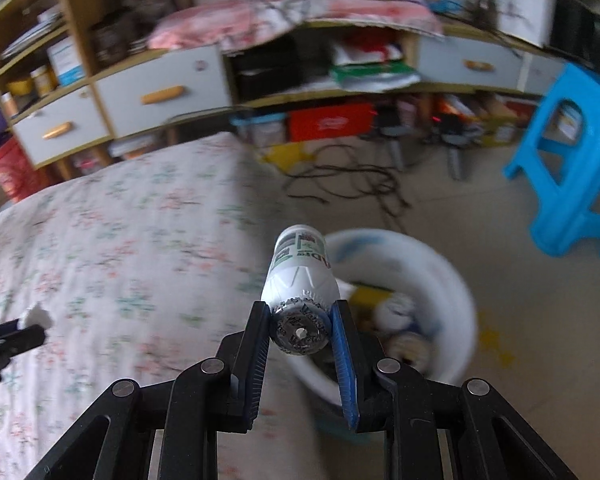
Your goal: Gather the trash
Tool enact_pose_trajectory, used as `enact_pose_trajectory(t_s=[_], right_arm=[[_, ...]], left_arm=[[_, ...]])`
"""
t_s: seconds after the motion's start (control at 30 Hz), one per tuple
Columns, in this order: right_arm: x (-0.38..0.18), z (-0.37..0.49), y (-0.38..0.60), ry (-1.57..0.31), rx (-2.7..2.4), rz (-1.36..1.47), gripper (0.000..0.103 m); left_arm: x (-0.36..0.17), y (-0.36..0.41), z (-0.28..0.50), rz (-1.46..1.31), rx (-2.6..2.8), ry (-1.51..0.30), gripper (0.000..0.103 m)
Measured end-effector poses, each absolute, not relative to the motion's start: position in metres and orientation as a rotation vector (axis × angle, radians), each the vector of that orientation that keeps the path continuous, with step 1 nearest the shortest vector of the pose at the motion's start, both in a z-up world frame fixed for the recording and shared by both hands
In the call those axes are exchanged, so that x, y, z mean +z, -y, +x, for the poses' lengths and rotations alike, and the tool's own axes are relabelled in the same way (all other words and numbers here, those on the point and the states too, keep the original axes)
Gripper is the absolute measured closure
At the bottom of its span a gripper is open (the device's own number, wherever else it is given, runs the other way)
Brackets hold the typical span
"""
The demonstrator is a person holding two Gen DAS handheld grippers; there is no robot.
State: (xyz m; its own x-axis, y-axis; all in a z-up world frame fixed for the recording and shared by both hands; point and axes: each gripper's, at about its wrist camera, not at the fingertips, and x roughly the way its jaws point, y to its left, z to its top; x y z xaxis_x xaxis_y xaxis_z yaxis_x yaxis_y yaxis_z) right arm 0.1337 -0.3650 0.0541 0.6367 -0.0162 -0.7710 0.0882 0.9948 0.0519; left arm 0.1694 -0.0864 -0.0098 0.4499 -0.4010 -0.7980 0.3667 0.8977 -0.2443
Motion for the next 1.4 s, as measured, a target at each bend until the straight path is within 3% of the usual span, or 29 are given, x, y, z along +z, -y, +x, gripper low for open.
enact_pose_trajectory(t_s=[0.33,0.47,0.63,1.03,1.07,1.1,1.13,1.2,1.4], right_arm=[[0.034,0.134,0.430,-0.954,-0.126,0.207,0.075],[0.016,0.138,0.437,-1.034,-0.143,0.223,0.056],[0.022,0.131,0.451,-1.023,-0.175,0.273,0.049],[0.035,0.110,0.490,-0.986,-0.292,0.328,0.047],[0.035,0.109,0.493,-0.985,-0.295,0.333,0.047],[0.035,0.108,0.495,-0.984,-0.295,0.338,0.047],[0.035,0.107,0.497,-0.984,-0.294,0.343,0.046],[0.035,0.107,0.499,-0.984,-0.299,0.346,0.041],[0.038,0.104,0.504,-0.960,-0.307,0.372,0.031]], left_arm=[[-0.005,0.156,0.173,0.003,-0.572,-0.979,0.080],[-0.006,0.189,0.175,0.023,-0.623,-0.986,0.080],[-0.013,0.229,0.181,0.051,-0.668,-1.001,0.080],[-0.031,0.311,0.203,0.069,-0.731,-1.036,0.078],[-0.031,0.315,0.205,0.062,-0.740,-1.026,0.077],[-0.030,0.318,0.206,0.058,-0.750,-1.013,0.067],[-0.031,0.321,0.208,0.066,-0.748,-1.012,0.046],[-0.035,0.322,0.214,0.059,-0.701,-1.032,0.018],[-0.038,0.297,0.216,0.009,-0.581,-1.137,0.017]])
